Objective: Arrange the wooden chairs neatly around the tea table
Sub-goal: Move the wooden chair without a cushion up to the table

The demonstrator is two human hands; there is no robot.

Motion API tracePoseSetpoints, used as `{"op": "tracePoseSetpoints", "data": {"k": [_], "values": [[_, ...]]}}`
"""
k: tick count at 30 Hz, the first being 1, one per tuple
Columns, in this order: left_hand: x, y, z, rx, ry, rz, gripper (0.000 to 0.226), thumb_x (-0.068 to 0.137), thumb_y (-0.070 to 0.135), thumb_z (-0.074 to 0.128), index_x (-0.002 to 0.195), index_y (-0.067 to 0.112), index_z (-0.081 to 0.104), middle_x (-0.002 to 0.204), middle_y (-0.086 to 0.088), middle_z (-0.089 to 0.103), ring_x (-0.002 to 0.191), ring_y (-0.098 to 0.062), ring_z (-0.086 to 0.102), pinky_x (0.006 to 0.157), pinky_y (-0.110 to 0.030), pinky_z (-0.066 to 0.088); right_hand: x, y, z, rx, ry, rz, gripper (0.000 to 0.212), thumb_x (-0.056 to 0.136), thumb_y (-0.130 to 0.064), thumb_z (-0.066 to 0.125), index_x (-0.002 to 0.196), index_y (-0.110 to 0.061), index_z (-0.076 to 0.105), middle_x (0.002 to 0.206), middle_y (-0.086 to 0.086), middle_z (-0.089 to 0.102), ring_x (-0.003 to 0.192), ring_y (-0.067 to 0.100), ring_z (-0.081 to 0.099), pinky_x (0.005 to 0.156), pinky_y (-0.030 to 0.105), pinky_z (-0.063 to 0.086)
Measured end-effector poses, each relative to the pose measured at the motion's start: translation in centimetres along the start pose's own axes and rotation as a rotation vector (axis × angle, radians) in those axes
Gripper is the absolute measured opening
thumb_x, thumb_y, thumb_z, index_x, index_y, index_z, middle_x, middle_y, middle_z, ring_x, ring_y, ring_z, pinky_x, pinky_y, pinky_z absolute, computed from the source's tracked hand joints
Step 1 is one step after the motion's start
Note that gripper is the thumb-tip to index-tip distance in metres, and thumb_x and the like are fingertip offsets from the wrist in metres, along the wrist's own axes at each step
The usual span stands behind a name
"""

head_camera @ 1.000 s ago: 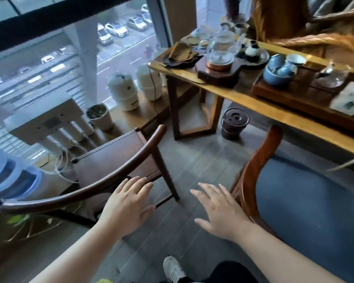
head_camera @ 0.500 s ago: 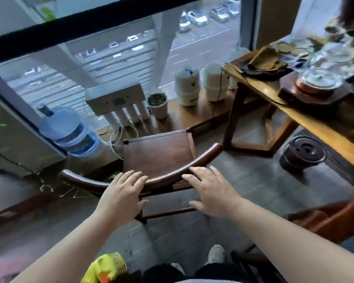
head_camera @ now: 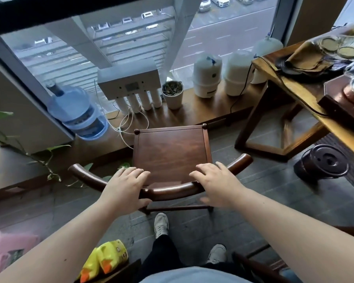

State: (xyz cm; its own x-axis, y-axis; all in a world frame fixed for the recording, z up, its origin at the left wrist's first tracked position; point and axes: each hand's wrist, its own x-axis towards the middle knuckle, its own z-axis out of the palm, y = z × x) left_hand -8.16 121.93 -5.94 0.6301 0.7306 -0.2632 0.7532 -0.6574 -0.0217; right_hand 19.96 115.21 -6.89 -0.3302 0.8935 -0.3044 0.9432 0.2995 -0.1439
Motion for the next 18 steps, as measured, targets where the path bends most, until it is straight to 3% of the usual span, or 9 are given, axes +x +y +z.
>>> {"op": "tracePoseSetpoints", "data": {"k": [4,8,12,16,18], "values": [[1.1,-2.1,0.7,-0.111,-0.031,0.081,0.089,0.063,0.081,0.052,0.129,0.021,0.052,0.123,0.002,0.062,0.116,-0.021,0.053,0.095,-0.037,0.044,2.2,-0.5,0.1,-0.009,-0.068,0.030,0.066,0.074,-0.046,0.067,0.132,-0.027,0.041,0.132,0.003,0.047,0.120,0.024,0.044,0.102,0.046,0.032],[1.7,-3.4,1.7,-0.098,-0.181,0.150,0.090,0.061,0.081,0.044,0.134,0.029,0.044,0.127,0.009,0.055,0.117,-0.016,0.049,0.092,-0.035,0.044,4.3,-1.2,0.3,-0.024,-0.210,-0.002,0.057,0.071,-0.047,0.065,0.122,-0.027,0.048,0.121,0.001,0.051,0.110,0.024,0.050,0.090,0.043,0.042],[2.1,-3.8,2.4,-0.043,-0.226,0.170,0.056,0.075,0.057,0.051,0.124,0.032,0.043,0.107,0.008,0.063,0.098,-0.021,0.061,0.073,-0.035,0.050,5.4,-1.4,-0.6,0.007,-0.401,0.018,0.026,0.073,-0.042,0.060,0.095,-0.031,0.054,0.093,-0.005,0.060,0.085,0.021,0.059,0.074,0.039,0.053],[2.8,-3.6,2.7,0.014,-0.323,0.227,0.070,0.078,0.037,0.050,0.143,0.032,0.027,0.102,0.004,0.066,0.090,-0.025,0.063,0.065,-0.032,0.040,5.6,-1.4,-0.9,-0.008,-0.444,0.047,0.022,0.068,-0.041,0.060,0.085,-0.028,0.058,0.078,-0.007,0.064,0.073,0.022,0.062,0.069,0.037,0.055],[3.1,-4.0,2.5,-0.020,-0.333,0.254,0.055,0.075,0.035,0.051,0.130,0.033,0.043,0.095,0.004,0.066,0.084,-0.025,0.063,0.064,-0.032,0.044,5.8,-1.5,-1.0,-0.017,-0.448,0.061,0.022,0.067,-0.042,0.060,0.083,-0.027,0.059,0.077,-0.007,0.065,0.072,0.022,0.062,0.069,0.037,0.055]]}}
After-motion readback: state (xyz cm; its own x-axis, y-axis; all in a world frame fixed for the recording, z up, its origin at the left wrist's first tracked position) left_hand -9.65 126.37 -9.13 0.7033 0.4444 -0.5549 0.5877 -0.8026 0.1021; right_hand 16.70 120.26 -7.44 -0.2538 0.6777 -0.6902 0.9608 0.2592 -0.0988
